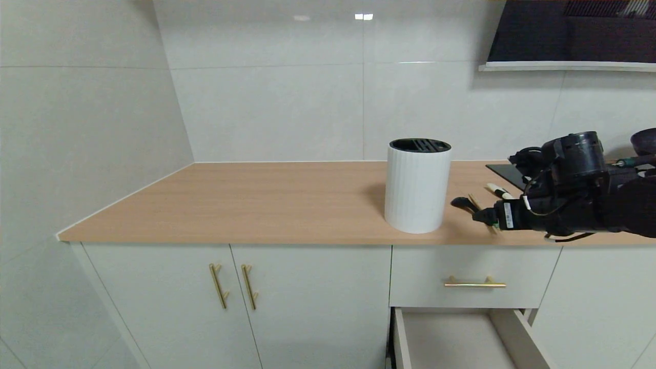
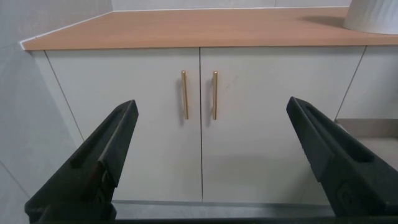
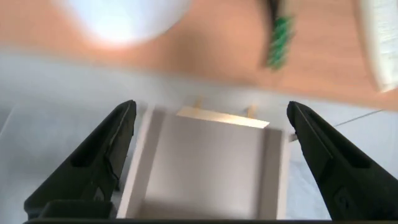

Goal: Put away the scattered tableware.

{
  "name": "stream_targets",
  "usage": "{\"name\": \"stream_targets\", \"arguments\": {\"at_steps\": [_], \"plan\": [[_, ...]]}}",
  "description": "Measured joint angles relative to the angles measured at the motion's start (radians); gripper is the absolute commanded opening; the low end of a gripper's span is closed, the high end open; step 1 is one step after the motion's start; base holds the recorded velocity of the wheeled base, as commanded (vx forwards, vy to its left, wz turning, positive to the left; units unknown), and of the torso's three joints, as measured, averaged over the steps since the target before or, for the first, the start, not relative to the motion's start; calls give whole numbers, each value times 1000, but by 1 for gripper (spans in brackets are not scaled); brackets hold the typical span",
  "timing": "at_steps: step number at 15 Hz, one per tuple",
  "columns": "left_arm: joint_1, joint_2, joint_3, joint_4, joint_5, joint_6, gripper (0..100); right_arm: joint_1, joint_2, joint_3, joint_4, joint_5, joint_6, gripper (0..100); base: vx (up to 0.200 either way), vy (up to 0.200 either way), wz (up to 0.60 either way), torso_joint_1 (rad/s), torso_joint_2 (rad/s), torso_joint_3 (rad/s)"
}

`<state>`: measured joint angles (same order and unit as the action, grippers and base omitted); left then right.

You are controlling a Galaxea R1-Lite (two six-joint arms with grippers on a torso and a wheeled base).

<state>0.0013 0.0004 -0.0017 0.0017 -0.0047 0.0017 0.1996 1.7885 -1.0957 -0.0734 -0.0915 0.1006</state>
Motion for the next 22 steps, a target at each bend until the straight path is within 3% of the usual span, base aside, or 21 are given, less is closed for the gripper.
{"name": "stream_targets", "arguments": {"at_steps": [6,16,17,22], "plan": [[0,0,0,0,0,0,100,-80,159,-62,-125,-28,12,100,0,0,0,0,0,0],[0,0,0,0,0,0,100,-116,273,-102,-131,-56,12,100,0,0,0,0,0,0],[0,0,0,0,0,0,100,-116,274,-102,-130,-56,12,0,0,0,0,0,0,0],[0,0,0,0,0,0,100,-111,282,-97,-124,-56,12,0,0,0,0,0,0,0]]}}
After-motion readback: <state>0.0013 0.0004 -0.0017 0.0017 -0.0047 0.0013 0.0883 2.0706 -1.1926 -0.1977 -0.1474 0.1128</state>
